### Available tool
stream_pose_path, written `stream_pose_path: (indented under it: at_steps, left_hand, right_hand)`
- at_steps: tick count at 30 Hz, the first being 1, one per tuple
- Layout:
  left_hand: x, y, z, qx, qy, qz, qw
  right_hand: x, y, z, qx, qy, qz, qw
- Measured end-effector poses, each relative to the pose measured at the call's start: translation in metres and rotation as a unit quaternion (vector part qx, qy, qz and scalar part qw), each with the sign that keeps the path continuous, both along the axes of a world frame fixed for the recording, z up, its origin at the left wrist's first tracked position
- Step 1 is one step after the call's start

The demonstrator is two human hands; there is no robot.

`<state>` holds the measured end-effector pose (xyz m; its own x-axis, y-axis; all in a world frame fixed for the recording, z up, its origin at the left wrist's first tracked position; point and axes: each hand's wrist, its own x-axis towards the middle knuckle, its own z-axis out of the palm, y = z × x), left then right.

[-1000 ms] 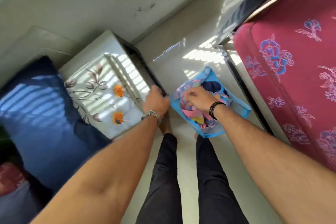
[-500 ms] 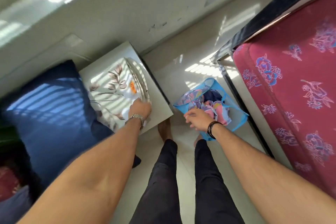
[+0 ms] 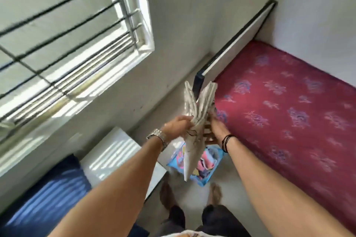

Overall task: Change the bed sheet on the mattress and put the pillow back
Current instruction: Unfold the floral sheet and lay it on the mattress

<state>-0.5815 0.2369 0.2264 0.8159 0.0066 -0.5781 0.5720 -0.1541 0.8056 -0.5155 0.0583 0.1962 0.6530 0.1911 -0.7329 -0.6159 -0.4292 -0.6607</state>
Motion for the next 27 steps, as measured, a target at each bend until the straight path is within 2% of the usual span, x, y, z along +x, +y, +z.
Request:
stream_pose_path:
  at_steps: [2,4,6,9,13,15,16,18,20,23,27]
  left_hand:
    - [0.017,-0.049,0.031,-0.01,-0.029,-0.089,0.996]
    - [0.031,-0.102,0.055,-0.011,-0.053,-0.171,0.984]
    - [0.045,-0.154,0.065,-0.005,-0.075,-0.229,0.971]
    - [0.066,-0.214,0.076,0.025,-0.093,-0.313,0.945]
    - [0.091,-0.294,0.075,0.07,-0.095,-0.386,0.915]
    - [0.108,-0.327,0.078,0.052,-0.047,-0.368,0.927]
    - [0.119,-0.339,0.077,0.05,-0.03,-0.325,0.944]
    - [0.138,-0.36,0.075,0.072,-0.028,-0.171,0.982]
    - [0.156,-0.379,0.069,0.068,-0.039,-0.055,0.995]
    - [0.178,-0.424,0.08,0.028,-0.013,-0.068,0.997]
    - [0.201,-0.492,0.094,-0.014,0.017,-0.112,0.993]
  right_hand:
    - [0.016,-0.039,0.017,0.075,0.05,-0.087,0.992]
    - [0.041,-0.082,0.021,0.111,0.029,-0.156,0.981]
    - [0.066,-0.126,0.028,0.097,-0.02,-0.193,0.976]
    - [0.069,-0.186,0.07,-0.018,-0.129,-0.134,0.982]
    - [0.073,-0.272,0.068,-0.138,-0.238,-0.017,0.961]
    - [0.073,-0.321,0.058,-0.156,-0.255,0.013,0.954]
    - [0.072,-0.344,0.055,-0.155,-0.264,0.017,0.952]
    - [0.064,-0.388,0.057,-0.153,-0.276,0.022,0.949]
    - [0.062,-0.428,0.054,-0.159,-0.298,0.029,0.941]
    - [0.06,-0.473,0.059,-0.241,-0.31,0.06,0.918]
    - [0.062,-0.507,0.064,-0.339,-0.381,0.16,0.845]
